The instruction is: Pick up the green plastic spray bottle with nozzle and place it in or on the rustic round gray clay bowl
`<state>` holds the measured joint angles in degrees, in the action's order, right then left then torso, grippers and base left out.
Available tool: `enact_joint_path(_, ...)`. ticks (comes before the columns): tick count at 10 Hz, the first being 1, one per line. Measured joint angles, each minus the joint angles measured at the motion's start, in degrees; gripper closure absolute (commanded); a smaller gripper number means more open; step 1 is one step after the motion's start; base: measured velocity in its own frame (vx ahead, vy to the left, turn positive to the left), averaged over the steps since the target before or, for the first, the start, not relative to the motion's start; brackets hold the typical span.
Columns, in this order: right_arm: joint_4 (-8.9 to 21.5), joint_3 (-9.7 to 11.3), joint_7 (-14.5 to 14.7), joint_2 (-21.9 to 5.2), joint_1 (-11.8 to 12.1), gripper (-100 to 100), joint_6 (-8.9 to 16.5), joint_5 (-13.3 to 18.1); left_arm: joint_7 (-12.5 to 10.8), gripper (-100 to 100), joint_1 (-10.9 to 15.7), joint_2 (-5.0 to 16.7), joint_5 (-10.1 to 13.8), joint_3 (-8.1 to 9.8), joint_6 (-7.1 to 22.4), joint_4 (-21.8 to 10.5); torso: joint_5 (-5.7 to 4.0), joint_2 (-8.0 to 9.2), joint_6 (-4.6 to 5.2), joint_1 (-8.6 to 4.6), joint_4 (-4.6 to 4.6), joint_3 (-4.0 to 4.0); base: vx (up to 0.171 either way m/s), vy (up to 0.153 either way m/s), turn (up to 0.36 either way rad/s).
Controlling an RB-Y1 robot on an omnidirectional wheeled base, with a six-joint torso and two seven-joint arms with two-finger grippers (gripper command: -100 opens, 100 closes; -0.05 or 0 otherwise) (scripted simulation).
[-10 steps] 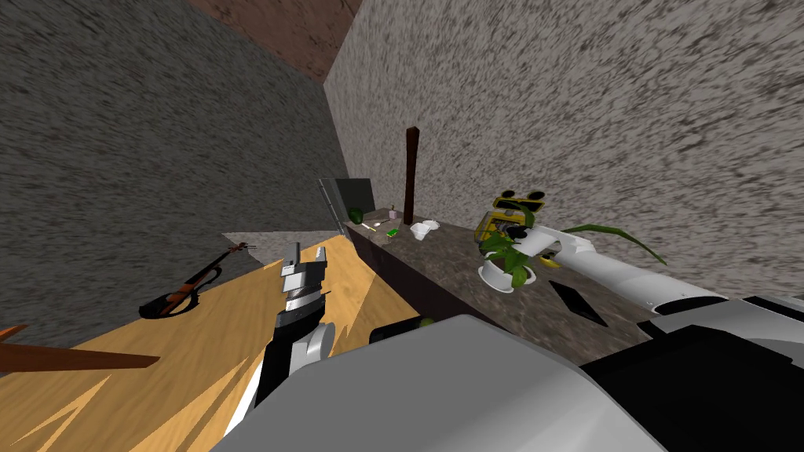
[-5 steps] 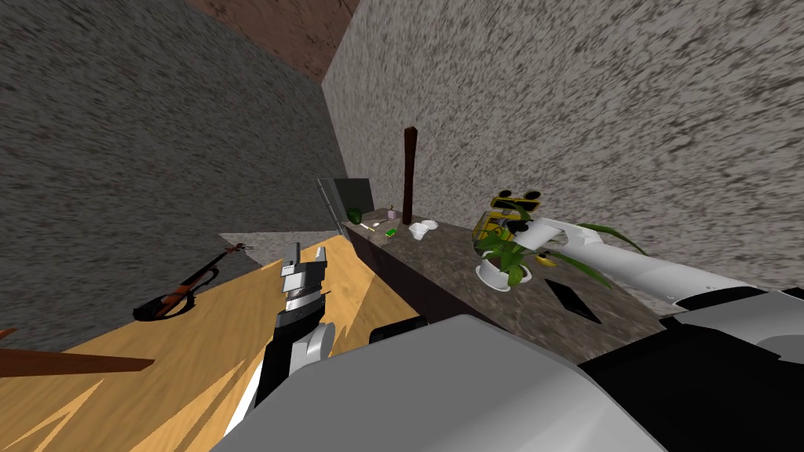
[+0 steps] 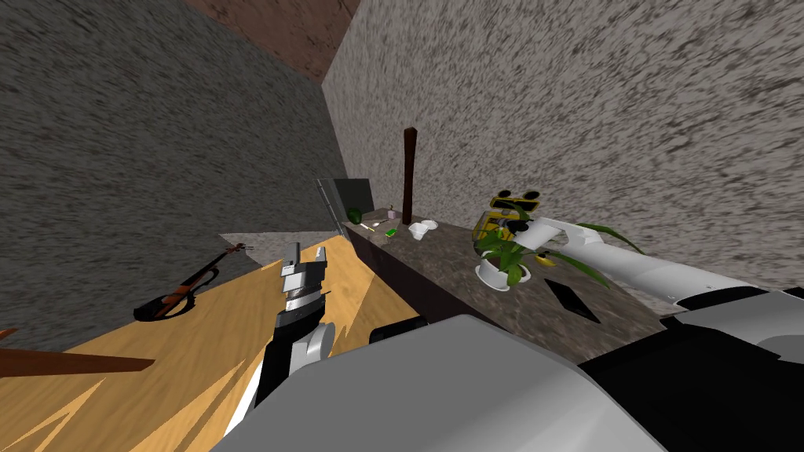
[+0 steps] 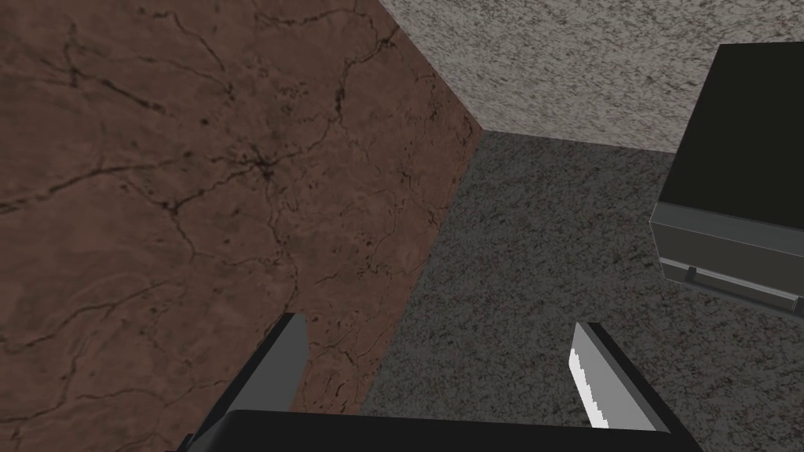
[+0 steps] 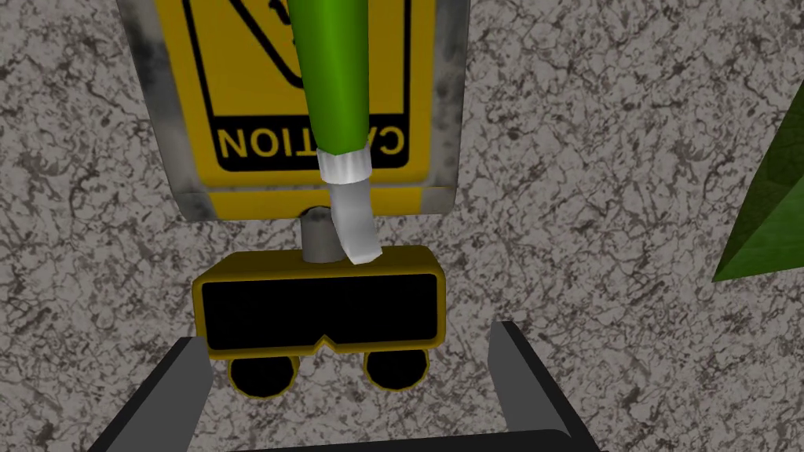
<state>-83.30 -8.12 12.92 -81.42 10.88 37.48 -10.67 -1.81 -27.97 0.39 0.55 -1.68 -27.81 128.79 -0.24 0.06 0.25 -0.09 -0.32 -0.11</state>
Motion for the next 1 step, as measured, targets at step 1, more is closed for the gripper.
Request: enact_joint_path(1, 0.0, 0.0, 0.0, 0.0, 0.0, 0, 0.0, 0.0, 0.0, 0, 0.0, 0.0, 0.0, 0.00, 0.0, 0.0, 0.00, 0.00, 0.00, 0.00, 0.00, 0.00, 0.000, 0.000, 0.000)
